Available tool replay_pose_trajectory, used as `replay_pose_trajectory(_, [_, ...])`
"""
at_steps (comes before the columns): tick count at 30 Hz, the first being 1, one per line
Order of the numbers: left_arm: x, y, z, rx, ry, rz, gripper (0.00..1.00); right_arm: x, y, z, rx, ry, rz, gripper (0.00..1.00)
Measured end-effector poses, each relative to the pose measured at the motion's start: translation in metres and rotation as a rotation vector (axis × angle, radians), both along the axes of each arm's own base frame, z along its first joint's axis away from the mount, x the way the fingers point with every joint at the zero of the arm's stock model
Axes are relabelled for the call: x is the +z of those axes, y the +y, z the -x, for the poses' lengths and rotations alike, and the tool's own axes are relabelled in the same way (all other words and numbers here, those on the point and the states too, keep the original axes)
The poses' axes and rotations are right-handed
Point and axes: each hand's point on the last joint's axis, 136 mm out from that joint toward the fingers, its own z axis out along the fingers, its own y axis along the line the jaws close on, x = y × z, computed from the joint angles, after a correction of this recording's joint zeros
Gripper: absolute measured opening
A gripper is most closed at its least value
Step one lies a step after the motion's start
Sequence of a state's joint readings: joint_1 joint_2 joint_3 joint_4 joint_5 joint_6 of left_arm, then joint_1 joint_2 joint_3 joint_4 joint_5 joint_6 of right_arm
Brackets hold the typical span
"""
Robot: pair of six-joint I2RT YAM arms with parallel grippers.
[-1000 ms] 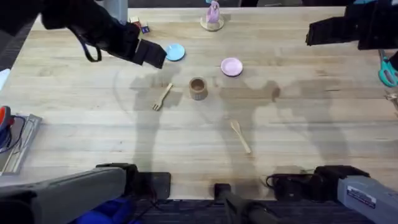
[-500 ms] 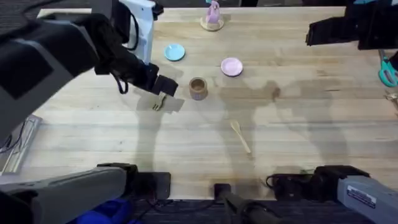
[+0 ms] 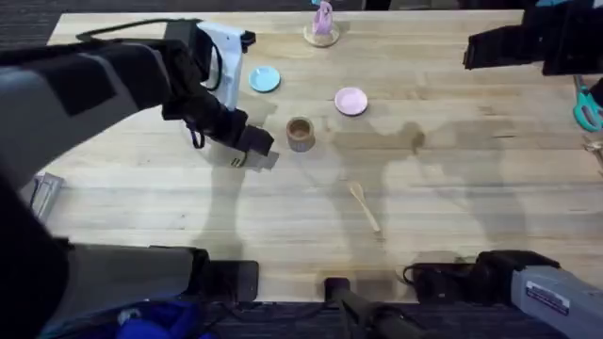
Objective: Pick up a utensil and set it on the pink plate, then put the other utensil in the container.
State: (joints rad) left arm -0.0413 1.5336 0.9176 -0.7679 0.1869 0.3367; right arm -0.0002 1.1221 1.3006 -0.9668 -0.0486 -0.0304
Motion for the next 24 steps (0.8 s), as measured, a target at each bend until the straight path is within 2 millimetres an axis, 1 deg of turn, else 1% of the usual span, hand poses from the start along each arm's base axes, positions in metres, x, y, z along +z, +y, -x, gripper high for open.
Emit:
replay_pose_trajectory(3, [-0.007, -0.001, -0.001, -0.002, 0.016, -0.002, 0.995, 0.0, 0.0, 0.0, 0.0, 0.0, 0.0, 0.996])
replay_pose_trajectory(9, [-0.009, -0.002, -0.005, 0.01, 0.026, -0.009, 0.995, 0.0, 0.0, 0.0, 0.002, 0.0, 0.001, 0.996])
replay_pose_trajectory(17, [-0.014, -0.006, -0.005, -0.021, 0.037, -0.104, 0.995, 0.0, 0.0, 0.0, 0.017, -0.002, 0.015, 0.996])
replay_pose_trajectory(23, [-0.014, -0.007, -0.005, -0.014, 0.037, -0.114, 0.996, 0.0, 0.0, 0.0, 0.02, -0.002, 0.017, 0.995])
replay_pose_trajectory(24, [-0.014, -0.007, -0.005, -0.013, 0.037, -0.114, 0.977, 0.0, 0.0, 0.0, 0.021, -0.002, 0.017, 0.996])
